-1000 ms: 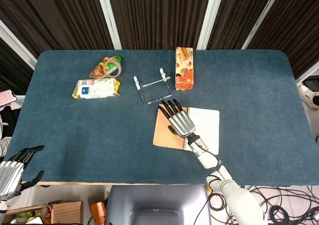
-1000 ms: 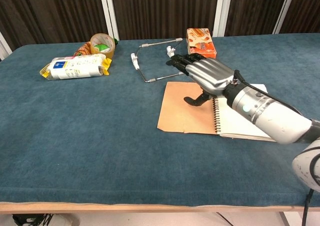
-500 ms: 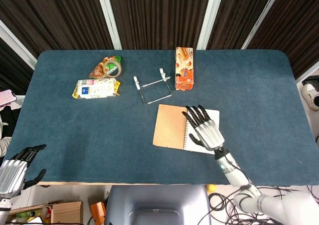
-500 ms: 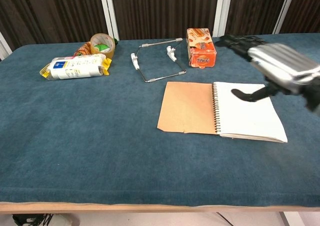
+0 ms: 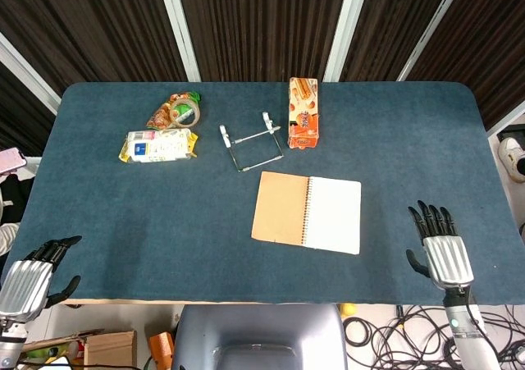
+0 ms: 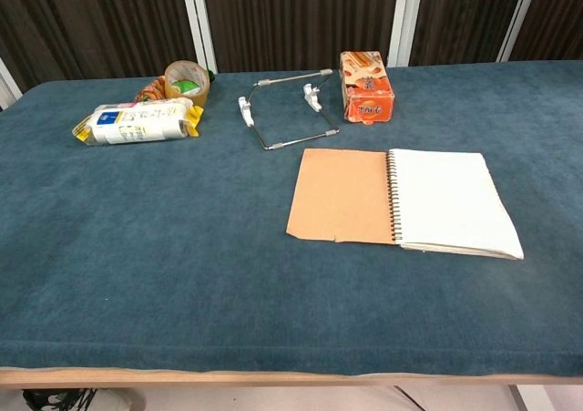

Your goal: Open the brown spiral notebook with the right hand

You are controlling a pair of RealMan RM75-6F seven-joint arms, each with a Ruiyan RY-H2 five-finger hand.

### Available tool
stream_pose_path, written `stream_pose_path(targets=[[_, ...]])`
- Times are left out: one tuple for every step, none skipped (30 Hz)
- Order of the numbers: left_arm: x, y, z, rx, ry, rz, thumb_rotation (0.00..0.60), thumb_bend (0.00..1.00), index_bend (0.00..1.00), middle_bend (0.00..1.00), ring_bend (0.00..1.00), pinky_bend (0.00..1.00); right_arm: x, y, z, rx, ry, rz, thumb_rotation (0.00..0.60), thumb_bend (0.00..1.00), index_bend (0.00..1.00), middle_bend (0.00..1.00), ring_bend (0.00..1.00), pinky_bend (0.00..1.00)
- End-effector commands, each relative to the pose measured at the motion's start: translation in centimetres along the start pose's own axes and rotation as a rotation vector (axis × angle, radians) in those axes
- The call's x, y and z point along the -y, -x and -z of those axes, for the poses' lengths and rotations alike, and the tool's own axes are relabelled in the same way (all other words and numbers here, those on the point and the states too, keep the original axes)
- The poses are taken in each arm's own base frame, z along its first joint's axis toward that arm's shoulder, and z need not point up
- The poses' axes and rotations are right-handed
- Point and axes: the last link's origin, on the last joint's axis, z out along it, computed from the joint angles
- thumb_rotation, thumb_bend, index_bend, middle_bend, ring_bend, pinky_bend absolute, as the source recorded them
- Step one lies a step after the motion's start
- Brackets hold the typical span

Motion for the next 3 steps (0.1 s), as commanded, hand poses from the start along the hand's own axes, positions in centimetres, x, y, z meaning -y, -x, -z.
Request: stream_pose_path(targets=[[0.00,0.03,0.02,0.003,0.000,0.001,0.600,0.32,0.23,0.29,0.25,0.47,-0.08,0.08,0.25,0.001,0.000,0.005,0.600,0.29,0.00,0.00,0.00,0.05],[0.00,0.06,0.02,0.004,0.001,-0.001,0.600,0.32,0.23,0.29,0.25,0.47,-0.11,0.09,0.28,0.002,0.000,0.008,0.600,0.29,0.00,0.00,0.00,0.05],[-0.02,0.08,-0.01,0.006,0.002,-0.002,0.600,0.32,0.23,0.29,0.25,0.47,-0.11,0.10,0.30,0.002,0.000,0.009,0.600,0.29,0.00,0.00,0.00,0.05]])
